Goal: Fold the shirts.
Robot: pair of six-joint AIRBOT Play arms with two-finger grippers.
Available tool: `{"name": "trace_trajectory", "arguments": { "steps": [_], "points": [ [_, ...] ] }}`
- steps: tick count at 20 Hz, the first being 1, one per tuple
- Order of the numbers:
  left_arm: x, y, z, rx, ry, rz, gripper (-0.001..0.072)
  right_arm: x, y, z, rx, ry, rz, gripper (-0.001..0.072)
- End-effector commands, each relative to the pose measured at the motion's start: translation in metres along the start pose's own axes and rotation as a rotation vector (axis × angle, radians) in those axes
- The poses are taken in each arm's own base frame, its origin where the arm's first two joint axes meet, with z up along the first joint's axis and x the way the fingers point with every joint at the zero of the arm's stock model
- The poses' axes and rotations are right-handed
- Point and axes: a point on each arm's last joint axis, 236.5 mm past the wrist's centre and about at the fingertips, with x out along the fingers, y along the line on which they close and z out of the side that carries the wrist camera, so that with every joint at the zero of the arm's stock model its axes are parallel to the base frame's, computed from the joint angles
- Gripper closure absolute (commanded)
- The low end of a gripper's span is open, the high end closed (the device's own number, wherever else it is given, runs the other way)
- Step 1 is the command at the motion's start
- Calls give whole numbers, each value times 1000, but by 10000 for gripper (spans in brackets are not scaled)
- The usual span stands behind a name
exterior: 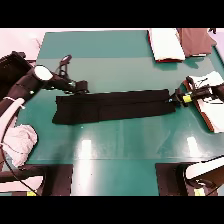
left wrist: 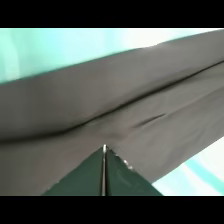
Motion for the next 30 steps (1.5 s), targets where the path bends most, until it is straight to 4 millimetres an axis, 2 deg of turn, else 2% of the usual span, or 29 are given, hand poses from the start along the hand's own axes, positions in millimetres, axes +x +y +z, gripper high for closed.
{"name": "trace_trajectory", "arguments": {
  "steps": [1,3,4,7,10,12,15,19,21,23,25,27,29,30],
  "points": [
    [40,-38,-11,-7,-2,-67,681,9,24,16,-81,-75,4,671],
    [68,-47,-19,7,22,-70,681,-13,45,19,-146,-125,1,689],
    [81,-51,-22,16,43,-72,681,-29,61,21,-189,-148,6,689],
    [119,-61,-30,41,111,-82,681,-78,126,17,-339,-205,22,690],
    [146,-70,-29,44,131,-99,681,-105,197,3,-488,-263,33,690],
    [158,-81,-31,44,145,-122,681,-108,241,-13,-579,-271,52,689],
    [167,-86,-30,37,148,-133,681,-98,295,-39,-681,-250,93,690],
    [168,-85,-25,22,130,-128,681,-81,345,-65,-761,-243,146,690],
    [164,-84,-21,28,133,-129,681,-71,361,-75,-780,-240,167,690],
    [146,-80,-4,32,134,-134,681,-59,376,-85,-801,-235,190,689],
    [109,-66,33,51,78,-115,681,-48,399,-97,-831,-252,224,689],
    [48,-43,84,78,-50,-60,682,-31,426,-116,-873,-263,270,690],
    [-31,-23,132,83,-202,-17,681,-2,456,-140,-882,-245,351,689],
    [-74,-14,151,87,-285,8,681,19,471,-155,-872,-221,399,689]
  ]
}}
